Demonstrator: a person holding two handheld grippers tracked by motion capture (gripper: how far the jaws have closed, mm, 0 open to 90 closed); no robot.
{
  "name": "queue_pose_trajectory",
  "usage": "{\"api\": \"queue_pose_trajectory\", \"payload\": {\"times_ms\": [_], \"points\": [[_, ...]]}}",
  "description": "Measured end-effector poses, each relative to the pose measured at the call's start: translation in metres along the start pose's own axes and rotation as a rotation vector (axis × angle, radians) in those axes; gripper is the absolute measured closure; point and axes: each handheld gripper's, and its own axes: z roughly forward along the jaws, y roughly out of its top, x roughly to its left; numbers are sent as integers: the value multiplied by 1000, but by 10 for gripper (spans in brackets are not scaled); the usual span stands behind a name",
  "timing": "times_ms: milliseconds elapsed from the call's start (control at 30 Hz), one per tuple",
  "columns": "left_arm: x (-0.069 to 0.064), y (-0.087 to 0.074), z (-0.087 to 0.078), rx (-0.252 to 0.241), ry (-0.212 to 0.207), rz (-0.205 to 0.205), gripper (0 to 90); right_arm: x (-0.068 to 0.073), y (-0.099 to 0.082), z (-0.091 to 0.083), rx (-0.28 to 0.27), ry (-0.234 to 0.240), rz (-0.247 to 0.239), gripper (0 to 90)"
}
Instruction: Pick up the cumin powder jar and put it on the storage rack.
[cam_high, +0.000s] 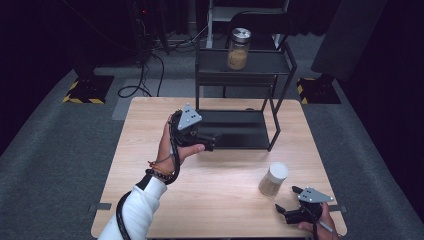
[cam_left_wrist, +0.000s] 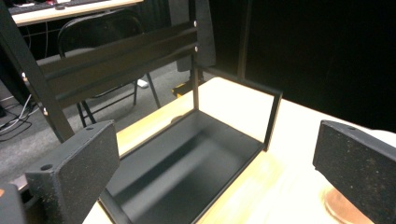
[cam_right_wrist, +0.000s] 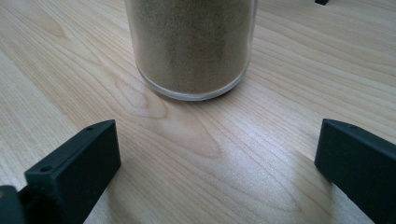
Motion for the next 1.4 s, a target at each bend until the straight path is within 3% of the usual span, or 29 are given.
{"api": "queue_pose_trajectory", "payload": {"times_ms": [433, 767, 867, 1400], "points": [[-15, -41, -2, 11, 3, -17, 4, 0, 0, 0, 0, 0, -1, 1], [-29, -76, -7, 37, 6, -1, 4, 0, 0, 0, 0, 1, -1, 1], [-31, -87, -9, 41, 3, -21, 3, 0, 0, 0, 0, 2, -2, 1], [-42, -126, -11, 103, 12, -44, 4, 0, 0, 0, 0, 3, -2, 1]]}}
